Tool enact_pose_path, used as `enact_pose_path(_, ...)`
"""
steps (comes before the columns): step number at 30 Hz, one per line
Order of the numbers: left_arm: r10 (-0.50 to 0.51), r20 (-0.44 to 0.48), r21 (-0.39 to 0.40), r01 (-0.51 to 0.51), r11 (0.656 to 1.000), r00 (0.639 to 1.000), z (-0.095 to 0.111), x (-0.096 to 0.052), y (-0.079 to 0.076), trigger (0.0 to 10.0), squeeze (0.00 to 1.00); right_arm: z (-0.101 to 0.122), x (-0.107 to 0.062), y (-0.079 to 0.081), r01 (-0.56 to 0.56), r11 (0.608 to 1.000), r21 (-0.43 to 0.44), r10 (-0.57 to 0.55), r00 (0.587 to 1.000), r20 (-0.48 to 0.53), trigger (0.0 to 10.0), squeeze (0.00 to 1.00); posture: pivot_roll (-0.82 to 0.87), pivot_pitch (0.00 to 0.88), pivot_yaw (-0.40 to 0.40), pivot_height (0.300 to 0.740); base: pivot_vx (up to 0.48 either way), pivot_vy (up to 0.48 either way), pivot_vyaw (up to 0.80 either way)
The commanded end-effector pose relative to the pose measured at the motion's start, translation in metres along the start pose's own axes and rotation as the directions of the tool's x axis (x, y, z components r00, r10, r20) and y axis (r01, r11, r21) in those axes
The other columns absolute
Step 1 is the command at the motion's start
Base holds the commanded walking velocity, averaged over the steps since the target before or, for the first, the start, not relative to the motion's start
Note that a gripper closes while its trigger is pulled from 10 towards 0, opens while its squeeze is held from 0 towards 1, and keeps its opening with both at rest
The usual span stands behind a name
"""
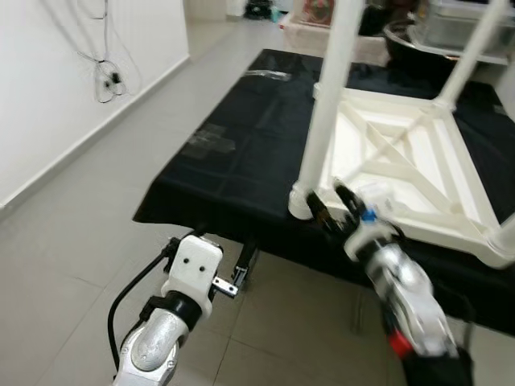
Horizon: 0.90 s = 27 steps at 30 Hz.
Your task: Building children table
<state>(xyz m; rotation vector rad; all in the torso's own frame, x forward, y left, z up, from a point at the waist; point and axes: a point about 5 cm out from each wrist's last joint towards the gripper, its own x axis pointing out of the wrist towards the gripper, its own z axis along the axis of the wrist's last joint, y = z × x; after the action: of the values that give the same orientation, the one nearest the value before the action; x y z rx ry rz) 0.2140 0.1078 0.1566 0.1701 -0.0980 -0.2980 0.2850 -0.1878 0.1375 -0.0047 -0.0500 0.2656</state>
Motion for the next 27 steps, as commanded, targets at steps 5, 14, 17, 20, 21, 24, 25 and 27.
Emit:
enact_pose_path(5, 0.018, -0.093, -0.07, -0.025, 0.997, 0.996, -0.016, -0.013, -0.006, 10.0, 0.0, -0.009, -0.031, 0.025, 0.006, 1.0, 0.01, -0.005, 0.999, -0.051, 10.0, 0.0, 0.11, 0.054, -0.044, 0.74, 0.0, 0.0, -0.79)
enact_pose_path(14, 0.02, -0.121, -0.097, -0.031, 0.995, 0.992, -0.023, -0.015, -0.009, 10.0, 0.0, -0.012, -0.028, 0.037, -0.021, 0.997, -0.079, 0.016, 0.998, -0.054, 10.0, 0.0, 0.1, 0.025, -0.044, 0.74, 0.0, 0.317, -0.56)
enact_pose_path(17, 0.025, -0.126, -0.084, -0.035, 0.996, 0.992, -0.024, -0.013, -0.008, 10.0, 0.0, -0.017, -0.025, 0.042, -0.02, 0.997, -0.069, 0.014, 0.997, -0.081, 10.0, 0.0, 0.11, 0.005, -0.049, 0.74, 0.0, 0.467, 0.0)
enact_pose_path(20, 0.025, -0.124, -0.082, -0.036, 0.996, 0.992, -0.024, -0.012, -0.008, 10.0, 0.0, -0.019, -0.026, 0.044, -0.01, 0.997, -0.076, 0.003, 0.995, -0.098, 10.0, 0.0, 0.11, 0.002, -0.049, 0.74, 0.0, 0.467, 0.0)
enact_pose_path(21, 0.025, -0.12, -0.076, -0.035, 0.997, 0.992, -0.024, -0.012, -0.008, 10.0, 0.0, -0.02, -0.026, 0.042, 0.003, 0.997, -0.079, -0.011, 0.995, -0.103, 10.0, 0.0, 0.11, 0.0, -0.047, 0.74, 0.0, 0.0, 0.0)
enact_pose_path(24, 0.027, -0.116, -0.063, -0.035, 0.997, 0.993, -0.022, -0.011, -0.009, 10.0, 0.0, -0.019, -0.027, 0.038, 0.047, 0.996, -0.077, -0.055, 0.993, -0.102, 10.0, 0.0, 0.11, 0.0, -0.048, 0.74, 0.0, 0.0, 0.0)
enact_pose_path(25, 0.036, -0.108, -0.056, -0.042, 0.998, 0.993, -0.019, -0.01, -0.007, 10.0, 0.0, -0.019, -0.027, 0.034, 0.08, 0.994, -0.08, -0.088, 0.991, -0.103, 10.0, 0.0, 0.11, 0.0, -0.045, 0.74, 0.0, 0.0, 0.0)
enact_pose_path(27, 0.046, -0.099, -0.05, -0.051, 0.997, 0.994, -0.016, -0.009, -0.006, 10.0, 0.0, -0.019, -0.028, 0.031, 0.114, 0.99, -0.086, -0.123, 0.987, -0.104, 10.0, 0.0, 0.11, 0.0, -0.045, 0.74, 0.0, 0.0, 0.0)
